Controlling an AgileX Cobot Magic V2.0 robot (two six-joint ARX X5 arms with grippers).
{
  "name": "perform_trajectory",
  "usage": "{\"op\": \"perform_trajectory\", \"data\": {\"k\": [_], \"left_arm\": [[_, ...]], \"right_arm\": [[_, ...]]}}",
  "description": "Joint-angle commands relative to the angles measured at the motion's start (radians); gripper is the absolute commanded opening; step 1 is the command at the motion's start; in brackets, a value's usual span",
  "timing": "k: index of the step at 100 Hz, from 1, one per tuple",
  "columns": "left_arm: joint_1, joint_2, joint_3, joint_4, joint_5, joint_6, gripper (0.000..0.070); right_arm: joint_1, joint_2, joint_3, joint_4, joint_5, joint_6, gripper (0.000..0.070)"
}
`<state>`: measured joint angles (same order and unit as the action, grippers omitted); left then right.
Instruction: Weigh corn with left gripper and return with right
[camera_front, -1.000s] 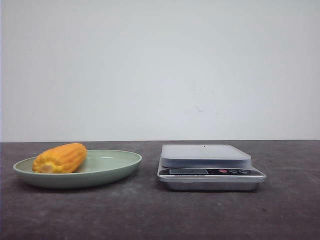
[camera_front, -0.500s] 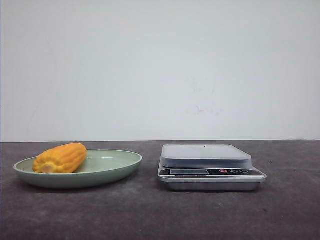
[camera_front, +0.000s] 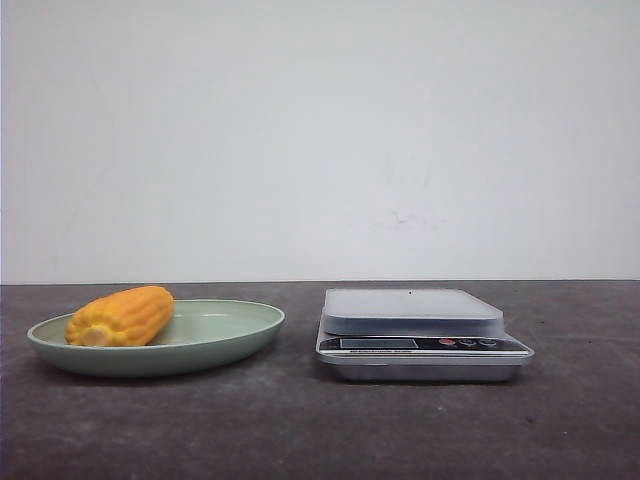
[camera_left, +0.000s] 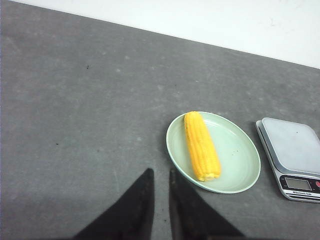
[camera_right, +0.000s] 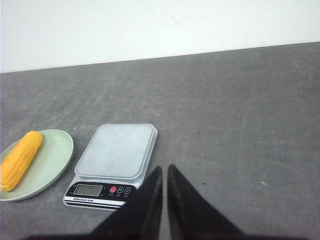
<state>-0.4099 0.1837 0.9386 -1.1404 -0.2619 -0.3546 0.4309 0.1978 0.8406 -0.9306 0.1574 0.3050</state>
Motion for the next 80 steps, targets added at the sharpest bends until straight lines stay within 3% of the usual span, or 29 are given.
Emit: {"op": "perform_trajectory", "data": {"k": [1,20,34,43,53,80], "left_arm": [[-0.002,0.006,0.012,0.011,0.001,0.010,0.0005],[0.044,0.004,-0.011,0.045,0.000,0.011,0.0004],[0.136,-0.016,-0.140,0.324,0.023,0.081,0.0004],[0.195,-0.052,-0.295,0.568,0.120,0.156,0.0004],[0.246,-0.087,-0.463,0.758,0.183,0.171,0.0004],[0.332,-0.180,-0.782,0.975,0.200,0.192,0.0005]], "right_arm": [[0.003,0.002,0.010,0.011,0.000,0.009,0.0009],[0.003,0.002,0.010,0.011,0.000,0.009,0.0009],[0.003,0.002,0.010,0.011,0.000,0.009,0.0009],[0.003,0.002,0.010,0.011,0.001,0.009,0.0009],[0.003,0.002,0.010,0.011,0.000,0.009,0.0009],[0.003,0.002,0.010,0.011,0.000,0.009,0.0009]]}}
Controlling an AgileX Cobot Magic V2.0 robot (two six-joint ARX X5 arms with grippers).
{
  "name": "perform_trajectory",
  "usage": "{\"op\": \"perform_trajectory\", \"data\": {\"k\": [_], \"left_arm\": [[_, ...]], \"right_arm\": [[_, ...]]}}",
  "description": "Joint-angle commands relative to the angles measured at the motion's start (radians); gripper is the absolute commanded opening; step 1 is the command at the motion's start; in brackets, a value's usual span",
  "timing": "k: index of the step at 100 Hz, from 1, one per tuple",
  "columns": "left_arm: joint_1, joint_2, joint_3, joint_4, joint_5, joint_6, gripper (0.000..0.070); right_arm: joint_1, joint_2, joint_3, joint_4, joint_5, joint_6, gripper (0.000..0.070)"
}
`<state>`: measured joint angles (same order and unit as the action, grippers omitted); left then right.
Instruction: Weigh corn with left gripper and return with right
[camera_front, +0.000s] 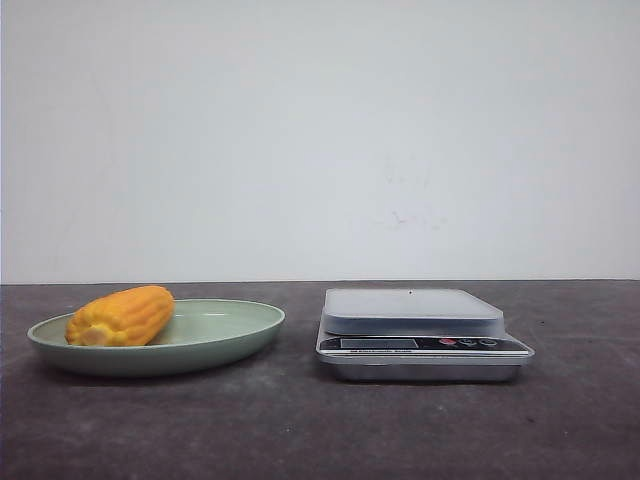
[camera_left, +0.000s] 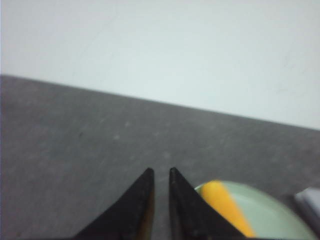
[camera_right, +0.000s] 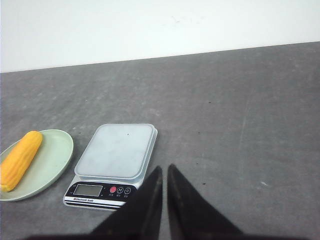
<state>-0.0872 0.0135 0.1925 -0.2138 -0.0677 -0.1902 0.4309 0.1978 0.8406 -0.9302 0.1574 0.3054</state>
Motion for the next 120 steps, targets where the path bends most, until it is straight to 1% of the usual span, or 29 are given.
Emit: {"op": "perform_trajectory", "data": {"k": [1,15,27,45,53,66,120], "left_arm": [[0.011,-0.011,-0.043,0.055,0.006,0.027,0.0004],[0.040,-0.010,-0.098,0.081,0.013,0.034,0.0005],[0.058,-0.010,-0.135,0.103,0.018,0.064,0.0005],[0.058,-0.010,-0.179,0.108,0.052,0.074,0.0004],[0.058,-0.010,-0.179,0.080,0.054,0.079,0.0005],[0.058,-0.010,-0.179,0.037,0.054,0.119,0.0005],[0.058,-0.010,-0.179,0.026,0.053,0.119,0.0004]], "right_arm": [[0.003,0.002,0.010,0.011,0.000,0.009,0.0009],[0.003,0.002,0.010,0.011,0.000,0.009,0.0009],[0.003,0.002,0.010,0.011,0.000,0.009,0.0009],[0.003,0.002,0.010,0.011,0.000,0.009,0.0009],[0.003,0.002,0.010,0.011,0.000,0.009,0.0009],[0.003,0.002,0.010,0.011,0.000,0.009,0.0009],[0.003,0.002,0.010,0.011,0.000,0.009,0.0009]]}}
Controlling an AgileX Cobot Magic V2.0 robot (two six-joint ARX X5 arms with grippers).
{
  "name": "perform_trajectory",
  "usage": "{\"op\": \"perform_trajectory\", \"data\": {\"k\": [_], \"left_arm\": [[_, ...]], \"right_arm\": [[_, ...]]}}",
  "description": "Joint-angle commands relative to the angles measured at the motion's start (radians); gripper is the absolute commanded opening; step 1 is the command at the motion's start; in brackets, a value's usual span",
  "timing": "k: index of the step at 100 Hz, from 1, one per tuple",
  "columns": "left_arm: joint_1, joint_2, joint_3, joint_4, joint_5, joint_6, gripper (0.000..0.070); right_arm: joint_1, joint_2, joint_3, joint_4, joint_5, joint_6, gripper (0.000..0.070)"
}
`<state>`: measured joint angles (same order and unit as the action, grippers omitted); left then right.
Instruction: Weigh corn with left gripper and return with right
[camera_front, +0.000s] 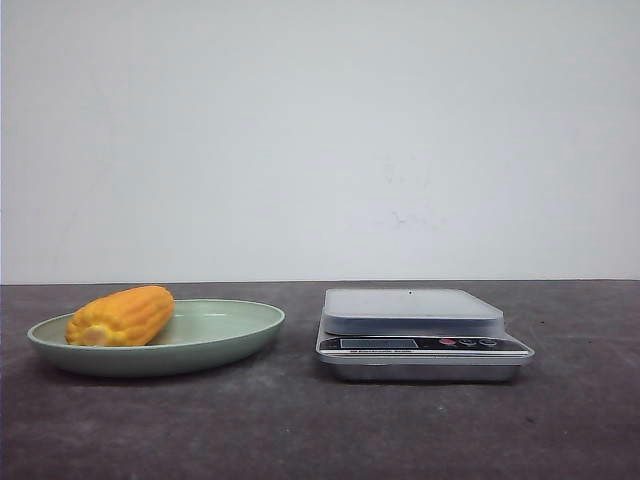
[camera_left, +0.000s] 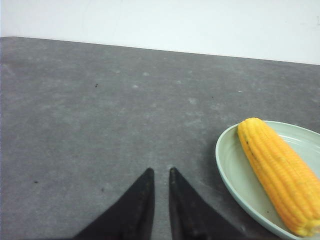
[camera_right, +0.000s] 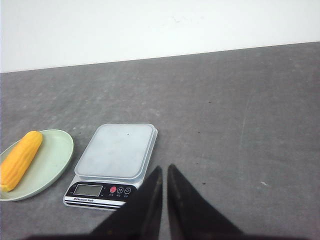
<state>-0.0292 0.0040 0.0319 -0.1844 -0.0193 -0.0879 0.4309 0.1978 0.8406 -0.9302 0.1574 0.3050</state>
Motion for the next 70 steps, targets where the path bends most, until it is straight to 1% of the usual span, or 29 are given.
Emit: {"op": "perform_trajectory", "data": {"k": [1,33,45,49,55,64,70], "left_arm": [[0.000,-0.001,-0.018,-0.003,0.005,0.016,0.0004],[0.000,-0.001,-0.018,-0.003,0.005,0.016,0.0005],[0.000,-0.001,-0.018,-0.003,0.005,0.016,0.0005],[0.000,-0.001,-0.018,-0.003,0.005,0.016,0.0004],[0.000,-0.001,-0.018,-0.003,0.005,0.016,0.0004],[0.000,-0.001,-0.018,-0.003,0.005,0.016,0.0004],[0.000,-0.001,-0.018,-0.003,0.005,0.016,0.0004]], "right_arm": [[0.003,0.002,0.010,0.011,0.000,0.009,0.0009],[0.003,0.002,0.010,0.011,0.001,0.008,0.0009],[0.003,0.002,0.010,0.011,0.005,-0.026,0.0009],[0.001,0.002,0.010,0.018,0.019,-0.055,0.0009],[-0.033,-0.007,0.008,0.040,0.054,-0.078,0.0009],[-0.122,-0.031,-0.024,0.103,0.052,-0.115,0.0009],[-0.191,-0.063,-0.077,0.179,0.051,-0.144,0.0009]]}}
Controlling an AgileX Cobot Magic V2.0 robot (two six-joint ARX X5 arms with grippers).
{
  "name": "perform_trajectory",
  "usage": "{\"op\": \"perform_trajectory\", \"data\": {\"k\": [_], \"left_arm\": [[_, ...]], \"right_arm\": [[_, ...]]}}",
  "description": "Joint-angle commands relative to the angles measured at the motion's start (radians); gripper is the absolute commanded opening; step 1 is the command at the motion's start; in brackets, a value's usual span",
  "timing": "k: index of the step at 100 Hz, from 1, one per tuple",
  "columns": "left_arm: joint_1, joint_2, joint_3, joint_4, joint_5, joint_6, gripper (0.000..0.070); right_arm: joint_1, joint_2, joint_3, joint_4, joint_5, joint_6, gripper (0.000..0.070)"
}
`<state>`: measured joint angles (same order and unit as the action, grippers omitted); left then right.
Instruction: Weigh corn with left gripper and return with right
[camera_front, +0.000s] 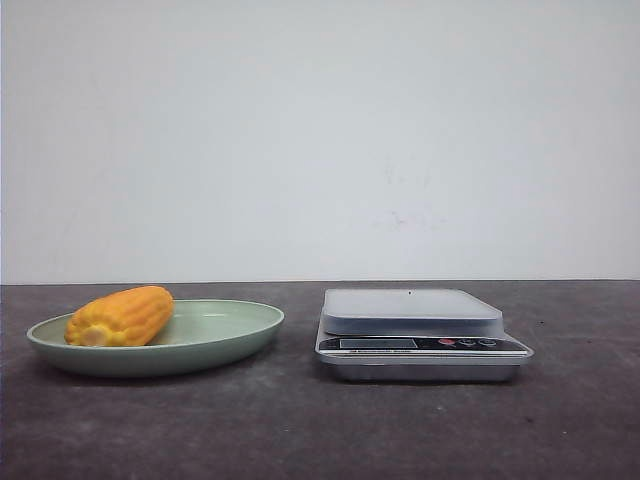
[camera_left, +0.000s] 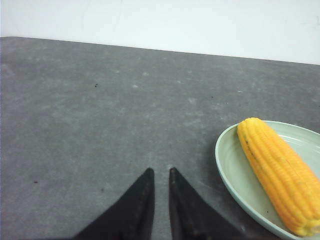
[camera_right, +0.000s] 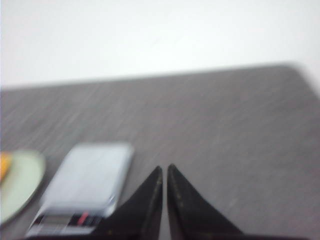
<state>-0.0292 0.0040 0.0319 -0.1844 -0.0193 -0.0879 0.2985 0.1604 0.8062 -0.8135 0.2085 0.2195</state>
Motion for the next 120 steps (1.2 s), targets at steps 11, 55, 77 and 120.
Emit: {"op": "perform_trajectory", "data": {"k": [11,55,77,120], "left_arm": [[0.000,-0.001,-0.018,-0.003,0.005,0.016,0.0005],[0.000,-0.001,-0.018,-0.003,0.005,0.016,0.0004],[0.000,-0.001,-0.018,-0.003,0.005,0.016,0.0004],[0.000,-0.001,-0.018,-0.003,0.005,0.016,0.0004]], "right_arm": [[-0.162,-0.095,-0.195,0.241,-0.012,-0.088,0.0009],[-0.276,-0.156,-0.726,0.607,-0.105,-0.151,0.0009],[-0.275,-0.156,-0.796,0.640,-0.136,-0.138,0.0009],[-0.275,-0.156,-0.796,0.657,-0.138,-0.144,0.0009]]}}
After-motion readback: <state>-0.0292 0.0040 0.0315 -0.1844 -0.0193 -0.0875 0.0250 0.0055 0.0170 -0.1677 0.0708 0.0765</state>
